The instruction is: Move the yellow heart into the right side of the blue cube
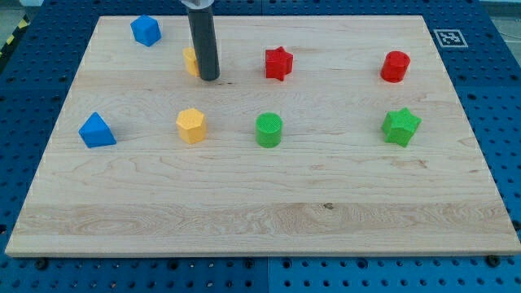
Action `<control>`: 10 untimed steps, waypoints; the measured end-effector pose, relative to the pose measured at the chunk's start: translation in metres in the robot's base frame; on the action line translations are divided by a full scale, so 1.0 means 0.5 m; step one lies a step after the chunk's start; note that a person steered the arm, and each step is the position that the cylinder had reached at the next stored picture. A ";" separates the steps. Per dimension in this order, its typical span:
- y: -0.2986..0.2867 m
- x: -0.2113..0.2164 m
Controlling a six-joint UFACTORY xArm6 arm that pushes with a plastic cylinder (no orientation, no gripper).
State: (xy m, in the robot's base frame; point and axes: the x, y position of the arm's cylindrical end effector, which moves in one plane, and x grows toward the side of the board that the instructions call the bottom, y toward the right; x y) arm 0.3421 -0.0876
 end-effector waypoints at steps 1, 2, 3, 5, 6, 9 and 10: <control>-0.027 -0.038; -0.029 -0.023; -0.050 0.006; -0.116 -0.104; -0.119 -0.126; -0.007 -0.117; -0.039 -0.139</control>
State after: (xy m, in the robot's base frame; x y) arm 0.2725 -0.1072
